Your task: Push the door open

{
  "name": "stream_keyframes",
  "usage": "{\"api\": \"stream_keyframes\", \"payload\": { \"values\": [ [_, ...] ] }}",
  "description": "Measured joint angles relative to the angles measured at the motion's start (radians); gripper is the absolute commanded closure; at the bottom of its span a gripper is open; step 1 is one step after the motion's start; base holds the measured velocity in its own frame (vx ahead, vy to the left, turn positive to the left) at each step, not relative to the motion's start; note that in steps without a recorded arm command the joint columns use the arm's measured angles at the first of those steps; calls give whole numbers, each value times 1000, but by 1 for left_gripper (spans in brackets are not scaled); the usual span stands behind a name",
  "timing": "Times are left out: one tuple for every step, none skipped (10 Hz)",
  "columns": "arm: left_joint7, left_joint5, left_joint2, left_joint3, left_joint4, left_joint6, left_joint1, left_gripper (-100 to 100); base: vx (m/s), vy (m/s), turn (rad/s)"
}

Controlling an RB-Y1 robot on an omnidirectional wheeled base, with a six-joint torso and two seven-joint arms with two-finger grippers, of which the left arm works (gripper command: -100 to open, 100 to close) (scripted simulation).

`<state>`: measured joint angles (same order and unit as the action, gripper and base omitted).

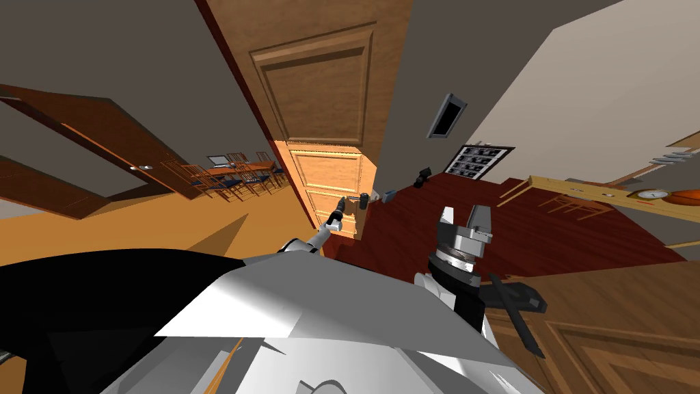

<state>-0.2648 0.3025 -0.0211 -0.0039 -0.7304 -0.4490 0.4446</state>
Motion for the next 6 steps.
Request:
{"api": "stream_keyframes", "payload": {
  "values": [
    [-19,21,12,-8,-4,-1,-1,-100,-90,-112,55],
    [-38,43,22,-18,-7,1,-2,-100,-77,-86,17],
    [-48,54,27,-23,3,-3,4,-100,-70,-83,31],
    [-58,68,38,-26,31,-15,22,-100,-110,-145,50],
    [-76,88,51,-32,27,-16,20,-100,-118,-139,32],
    [-89,100,60,-37,30,-16,23,-100,-105,-149,8]
  ]
}}
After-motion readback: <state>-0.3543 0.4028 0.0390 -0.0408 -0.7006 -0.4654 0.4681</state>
